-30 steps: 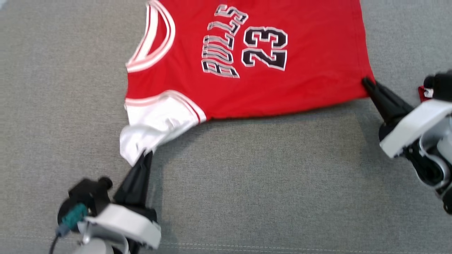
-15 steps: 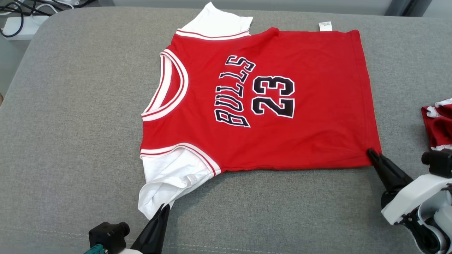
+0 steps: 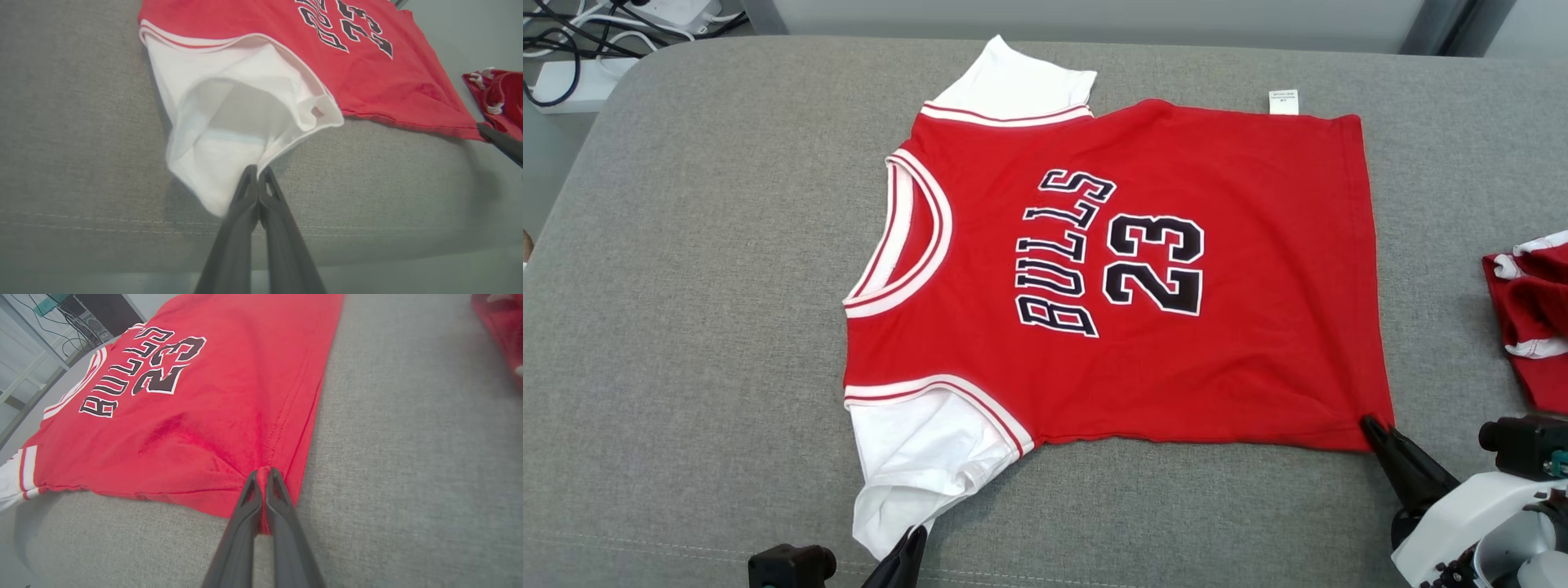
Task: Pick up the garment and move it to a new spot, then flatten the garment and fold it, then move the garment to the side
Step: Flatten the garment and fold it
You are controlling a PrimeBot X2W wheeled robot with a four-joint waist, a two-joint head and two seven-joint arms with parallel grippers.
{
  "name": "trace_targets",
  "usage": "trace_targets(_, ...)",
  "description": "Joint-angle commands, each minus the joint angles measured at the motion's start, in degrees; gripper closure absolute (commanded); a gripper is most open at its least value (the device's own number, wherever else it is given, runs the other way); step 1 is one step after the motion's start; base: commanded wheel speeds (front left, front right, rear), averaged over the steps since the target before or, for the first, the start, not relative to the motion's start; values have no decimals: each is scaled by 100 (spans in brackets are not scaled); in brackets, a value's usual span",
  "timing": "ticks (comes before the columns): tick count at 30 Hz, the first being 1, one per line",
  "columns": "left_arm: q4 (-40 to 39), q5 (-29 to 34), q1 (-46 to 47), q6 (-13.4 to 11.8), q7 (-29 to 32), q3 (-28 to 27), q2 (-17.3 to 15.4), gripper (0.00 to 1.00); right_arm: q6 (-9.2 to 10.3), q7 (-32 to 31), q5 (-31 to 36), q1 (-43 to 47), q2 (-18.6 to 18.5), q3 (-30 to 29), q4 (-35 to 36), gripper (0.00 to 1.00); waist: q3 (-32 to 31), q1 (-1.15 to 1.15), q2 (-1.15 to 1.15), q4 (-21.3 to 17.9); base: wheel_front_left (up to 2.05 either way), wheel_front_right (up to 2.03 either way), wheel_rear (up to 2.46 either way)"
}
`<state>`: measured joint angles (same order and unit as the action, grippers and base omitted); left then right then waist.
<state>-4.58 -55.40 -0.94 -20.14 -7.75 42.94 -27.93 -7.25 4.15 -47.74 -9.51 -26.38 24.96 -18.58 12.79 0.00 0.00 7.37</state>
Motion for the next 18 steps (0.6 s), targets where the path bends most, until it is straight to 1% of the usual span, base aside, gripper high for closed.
trace_targets(1, -105, -30, 69, 43, -29, -170, -99, 100, -24, -60, 157, 148, -62, -73, 199, 100, -3, 0, 0, 8, 0, 0, 0)
trace_targets(5, -84, -134, 33, 97, 75, -127, -78, 100, -24, -345, 449, 373, 173, -449, 412, 100, -30, 0, 0, 3, 0, 0, 0)
trace_targets(6, -75, -156, 30, 125, 118, -98, -76, 100, -24, -404, 474, 426, 254, -553, 460, 76, -41, 0, 0, -3, 0, 0, 0)
trace_targets(7, -74, -166, 33, 146, 130, -83, -68, 65, -24, -479, 484, 476, 325, -631, 509, 16, -55, 0, 0, -6, 0, 0, 0)
trace_targets(8, -72, -197, 29, 168, 155, -71, -51, 0, -24, -549, 505, 522, 373, -683, 585, 0, -69, 0, 0, -8, 0, 0, 0)
trace_targets(11, -91, -216, 18, 182, 267, -25, -120, 0, -24, -633, 588, 666, 470, -934, 811, 0, -148, 0, 0, -30, 0, 0, 0)
trace_targets(13, -191, -168, 35, 132, 289, -60, -236, 0, -24, -614, 669, 744, 521, -1138, 981, 0, -203, 0, 0, -49, 0, 0, 0)
trace_targets(15, -398, -72, 103, 83, 216, -183, -401, 0, -24, -556, 810, 790, 559, -1328, 1175, 0, -270, 0, 0, -79, 0, 0, 0)
trace_targets(18, -759, 169, 321, -36, -60, -534, -702, 0, -24, -360, 1090, 770, 692, -1715, 1431, 0, -355, 0, 0, -138, 0, 0, 0)
